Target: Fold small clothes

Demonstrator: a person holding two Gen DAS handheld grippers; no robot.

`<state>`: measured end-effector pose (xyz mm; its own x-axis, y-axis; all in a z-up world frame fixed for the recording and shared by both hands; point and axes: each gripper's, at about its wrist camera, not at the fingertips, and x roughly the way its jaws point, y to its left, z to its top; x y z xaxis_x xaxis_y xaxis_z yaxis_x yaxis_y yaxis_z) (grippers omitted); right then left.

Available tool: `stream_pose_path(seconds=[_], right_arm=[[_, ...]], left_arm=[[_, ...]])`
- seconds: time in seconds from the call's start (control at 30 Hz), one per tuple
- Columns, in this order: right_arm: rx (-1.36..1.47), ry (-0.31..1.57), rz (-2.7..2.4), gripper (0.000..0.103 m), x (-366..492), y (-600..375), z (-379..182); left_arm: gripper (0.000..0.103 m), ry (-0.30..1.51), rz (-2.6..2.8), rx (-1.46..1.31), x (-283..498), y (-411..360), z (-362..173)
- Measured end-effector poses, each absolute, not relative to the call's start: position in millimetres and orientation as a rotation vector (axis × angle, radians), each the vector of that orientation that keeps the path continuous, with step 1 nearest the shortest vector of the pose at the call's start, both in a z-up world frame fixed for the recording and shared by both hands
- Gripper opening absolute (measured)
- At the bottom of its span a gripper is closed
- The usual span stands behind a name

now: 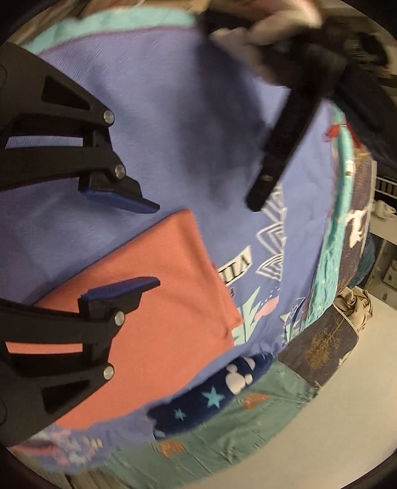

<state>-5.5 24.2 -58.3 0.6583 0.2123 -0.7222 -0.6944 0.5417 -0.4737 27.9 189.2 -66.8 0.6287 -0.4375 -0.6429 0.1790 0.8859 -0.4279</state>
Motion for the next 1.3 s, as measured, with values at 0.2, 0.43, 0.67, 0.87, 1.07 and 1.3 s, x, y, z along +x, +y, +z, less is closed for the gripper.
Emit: stream_pose_path(seconds=[0.2, 0.43, 0.67, 0.87, 1.07, 1.3], right_arm=[[-0.895, 0.621, 0.377, 0.048, 2.4, 33.7, -80.9], [-0.862, 0.566, 0.341, 0.046, 22.1, 56.8, -84.4], [-0.839, 0.577, 0.344, 0.039, 28.2, 59.9, -83.9], [-0.804, 0.587, 0.342, 0.032, 35.3, 65.0, -83.3], [-0.773, 0.589, 0.344, 0.028, 36.7, 64.4, -82.8], [-0.756, 0.596, 0.34, 0.028, 36.5, 62.7, -81.7]], left_arm=[[0.036, 0.834, -0.357, -0.376, 29.6, 191.4, -77.5], [0.036, 0.84, -0.372, -0.435, 29.7, 199.4, -86.1], [0.039, 0.842, -0.392, -0.464, 30.5, 203.3, -89.3], [0.043, 0.829, -0.439, -0.476, 41.6, 205.1, -76.6], [0.054, 0.807, -0.566, -0.476, 86.3, 199.8, -47.4], [0.056, 0.985, -0.71, -0.52, 177.2, 150.2, -69.5]])
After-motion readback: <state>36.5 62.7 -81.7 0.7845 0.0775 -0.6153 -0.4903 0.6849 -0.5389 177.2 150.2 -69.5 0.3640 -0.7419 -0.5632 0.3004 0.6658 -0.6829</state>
